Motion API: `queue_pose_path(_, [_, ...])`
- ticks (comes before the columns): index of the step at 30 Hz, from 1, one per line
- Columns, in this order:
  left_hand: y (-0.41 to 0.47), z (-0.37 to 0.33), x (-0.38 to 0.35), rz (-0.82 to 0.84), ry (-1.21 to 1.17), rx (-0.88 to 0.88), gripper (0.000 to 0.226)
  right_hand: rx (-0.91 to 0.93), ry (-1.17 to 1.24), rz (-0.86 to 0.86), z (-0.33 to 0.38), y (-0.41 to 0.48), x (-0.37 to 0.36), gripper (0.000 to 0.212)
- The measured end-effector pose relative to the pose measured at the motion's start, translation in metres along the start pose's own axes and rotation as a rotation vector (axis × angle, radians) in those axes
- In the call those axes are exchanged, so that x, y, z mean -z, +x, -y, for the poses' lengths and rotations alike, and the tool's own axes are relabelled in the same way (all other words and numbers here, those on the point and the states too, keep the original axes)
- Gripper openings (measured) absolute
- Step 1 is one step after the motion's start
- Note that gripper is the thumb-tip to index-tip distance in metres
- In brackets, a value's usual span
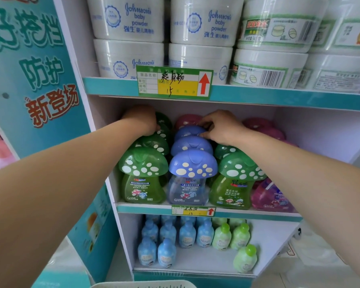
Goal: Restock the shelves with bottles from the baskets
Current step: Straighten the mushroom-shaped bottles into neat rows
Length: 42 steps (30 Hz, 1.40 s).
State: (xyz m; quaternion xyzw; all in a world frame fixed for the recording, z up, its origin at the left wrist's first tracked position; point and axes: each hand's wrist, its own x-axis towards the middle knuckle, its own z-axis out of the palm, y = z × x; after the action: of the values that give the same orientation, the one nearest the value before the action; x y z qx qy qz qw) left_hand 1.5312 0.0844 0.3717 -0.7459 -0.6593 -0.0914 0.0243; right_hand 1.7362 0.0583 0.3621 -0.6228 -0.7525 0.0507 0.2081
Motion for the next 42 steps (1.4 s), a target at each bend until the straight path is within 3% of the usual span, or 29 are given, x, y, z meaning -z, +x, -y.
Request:
queue_pose_path(4, [0.003,0.001,0.001,0.022,0.006,-0.022,0.047,-0.030,0.020,0.054,0.004,0.005,0.006,0.031])
queue_pose_path(10, [0.014,-0.002,0.001,-0.016,-0.034,-0.076,0.041,-0.054,0.049,-0.145,0.001,0.025,-0.004,0.020])
queue_pose_path(22, [0.042,-0.003,-0.014,-0.013,-0.115,-0.008,0.035,0.013,-0.173,-0.063,-0.016,0.052,-0.014,0.041])
queue_pose_path(42, [0.033,-0.007,-0.016,0.000,-0.119,-0.006,0.037,-0.012,-0.248,-0.047,-0.012,0.053,-0.015,0.028])
